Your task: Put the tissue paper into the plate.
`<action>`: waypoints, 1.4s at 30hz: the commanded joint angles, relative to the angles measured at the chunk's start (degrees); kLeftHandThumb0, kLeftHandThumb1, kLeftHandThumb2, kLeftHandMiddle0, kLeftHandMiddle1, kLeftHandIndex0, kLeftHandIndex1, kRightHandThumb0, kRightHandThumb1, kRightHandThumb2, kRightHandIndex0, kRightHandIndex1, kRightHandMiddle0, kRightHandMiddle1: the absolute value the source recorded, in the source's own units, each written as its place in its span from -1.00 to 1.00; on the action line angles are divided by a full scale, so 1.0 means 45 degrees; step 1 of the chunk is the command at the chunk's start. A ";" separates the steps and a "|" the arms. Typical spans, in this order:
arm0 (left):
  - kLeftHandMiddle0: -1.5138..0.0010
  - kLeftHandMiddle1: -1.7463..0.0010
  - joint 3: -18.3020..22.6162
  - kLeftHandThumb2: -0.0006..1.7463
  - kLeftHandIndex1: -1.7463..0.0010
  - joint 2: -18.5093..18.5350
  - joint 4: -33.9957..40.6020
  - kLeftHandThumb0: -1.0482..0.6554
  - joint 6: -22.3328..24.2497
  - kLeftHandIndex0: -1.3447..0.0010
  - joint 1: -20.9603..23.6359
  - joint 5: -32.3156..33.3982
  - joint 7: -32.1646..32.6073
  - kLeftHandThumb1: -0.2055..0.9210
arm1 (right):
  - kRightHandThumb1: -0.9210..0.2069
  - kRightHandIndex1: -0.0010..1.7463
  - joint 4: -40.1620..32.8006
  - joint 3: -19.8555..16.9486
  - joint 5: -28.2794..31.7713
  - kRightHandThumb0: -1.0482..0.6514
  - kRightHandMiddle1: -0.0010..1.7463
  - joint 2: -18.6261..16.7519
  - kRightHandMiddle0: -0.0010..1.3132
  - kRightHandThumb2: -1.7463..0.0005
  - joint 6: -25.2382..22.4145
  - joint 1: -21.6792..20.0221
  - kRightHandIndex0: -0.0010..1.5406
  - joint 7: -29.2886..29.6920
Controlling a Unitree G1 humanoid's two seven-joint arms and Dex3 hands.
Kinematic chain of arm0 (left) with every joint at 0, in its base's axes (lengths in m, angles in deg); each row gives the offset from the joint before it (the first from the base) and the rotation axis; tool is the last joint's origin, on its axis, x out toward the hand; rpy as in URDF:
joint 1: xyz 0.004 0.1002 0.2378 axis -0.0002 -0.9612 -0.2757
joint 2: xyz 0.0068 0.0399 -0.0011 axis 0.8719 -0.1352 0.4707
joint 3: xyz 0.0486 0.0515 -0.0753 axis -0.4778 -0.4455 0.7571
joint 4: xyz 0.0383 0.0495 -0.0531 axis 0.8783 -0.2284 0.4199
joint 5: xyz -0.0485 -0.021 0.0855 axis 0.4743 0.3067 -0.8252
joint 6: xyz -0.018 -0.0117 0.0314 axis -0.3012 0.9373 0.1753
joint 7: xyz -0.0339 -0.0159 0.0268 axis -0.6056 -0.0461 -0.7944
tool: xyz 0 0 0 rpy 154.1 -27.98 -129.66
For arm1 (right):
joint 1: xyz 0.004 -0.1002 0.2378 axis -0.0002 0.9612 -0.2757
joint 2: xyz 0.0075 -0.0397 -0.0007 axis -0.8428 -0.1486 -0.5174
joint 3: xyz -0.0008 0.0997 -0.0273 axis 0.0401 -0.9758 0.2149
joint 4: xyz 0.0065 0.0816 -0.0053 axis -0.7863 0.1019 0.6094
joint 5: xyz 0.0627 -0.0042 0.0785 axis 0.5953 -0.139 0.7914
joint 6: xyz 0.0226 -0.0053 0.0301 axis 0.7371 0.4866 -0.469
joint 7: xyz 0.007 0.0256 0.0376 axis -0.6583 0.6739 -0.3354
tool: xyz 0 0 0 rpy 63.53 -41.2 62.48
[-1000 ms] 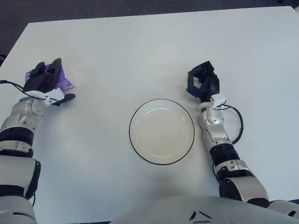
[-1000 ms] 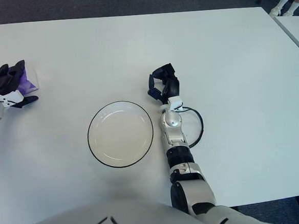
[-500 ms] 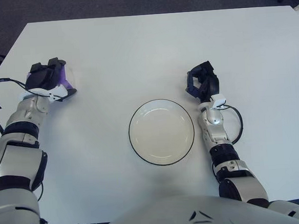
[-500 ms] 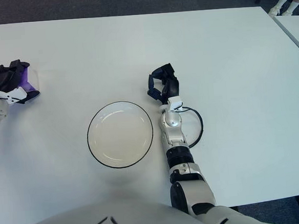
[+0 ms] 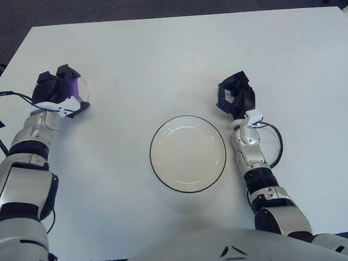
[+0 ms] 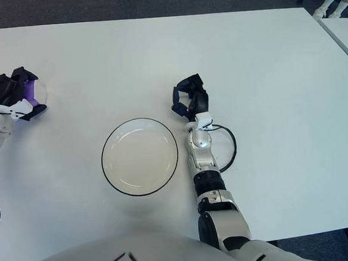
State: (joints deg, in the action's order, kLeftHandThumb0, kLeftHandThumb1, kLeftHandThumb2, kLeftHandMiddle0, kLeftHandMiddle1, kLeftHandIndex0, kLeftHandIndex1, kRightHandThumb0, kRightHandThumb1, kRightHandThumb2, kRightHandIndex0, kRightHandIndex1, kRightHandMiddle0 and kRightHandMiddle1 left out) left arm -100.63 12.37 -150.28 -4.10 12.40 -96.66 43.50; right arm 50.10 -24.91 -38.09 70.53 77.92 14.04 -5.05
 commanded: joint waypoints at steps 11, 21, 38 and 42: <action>-0.63 -1.00 0.0172 0.60 -1.00 -0.0953 -0.0234 0.00 0.0467 -0.46 -0.0991 0.0558 -0.0694 -0.19 | -0.37 0.65 0.1163 -0.0278 0.0378 -0.24 1.00 0.0008 -0.37 -0.15 -0.0300 0.1717 -0.17 0.0009; -0.77 -1.00 0.0038 0.67 -1.00 -0.1221 0.0211 0.05 0.0790 -0.62 -0.1053 0.0370 0.0083 -0.15 | -0.36 0.65 0.1127 -0.0347 0.0509 -0.24 1.00 -0.0017 -0.36 -0.16 -0.0321 0.1742 -0.18 -0.0128; -0.92 -1.00 0.0729 0.66 -1.00 -0.1101 0.4422 -0.04 -0.0023 -0.72 -0.2261 0.0674 0.1457 -0.06 | -0.36 0.65 0.1039 -0.0349 0.0427 -0.24 1.00 -0.0060 -0.36 -0.17 -0.0516 0.1784 -0.17 -0.0091; -0.93 -1.00 0.1208 0.64 -1.00 -0.1286 0.4681 -0.06 -0.0328 -0.72 -0.2520 0.1089 0.1410 -0.02 | -0.36 0.65 0.0983 -0.0334 0.0418 -0.24 1.00 -0.0093 -0.36 -0.17 -0.0598 0.1805 -0.18 -0.0079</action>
State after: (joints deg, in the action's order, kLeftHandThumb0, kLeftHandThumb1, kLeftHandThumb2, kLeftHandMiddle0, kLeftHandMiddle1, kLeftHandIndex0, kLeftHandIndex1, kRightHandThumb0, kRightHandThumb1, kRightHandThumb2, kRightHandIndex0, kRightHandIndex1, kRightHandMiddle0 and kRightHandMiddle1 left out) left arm -96.74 7.79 -131.07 -4.66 3.42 -93.21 50.26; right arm 49.71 -25.36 -38.01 70.49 77.60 14.24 -5.66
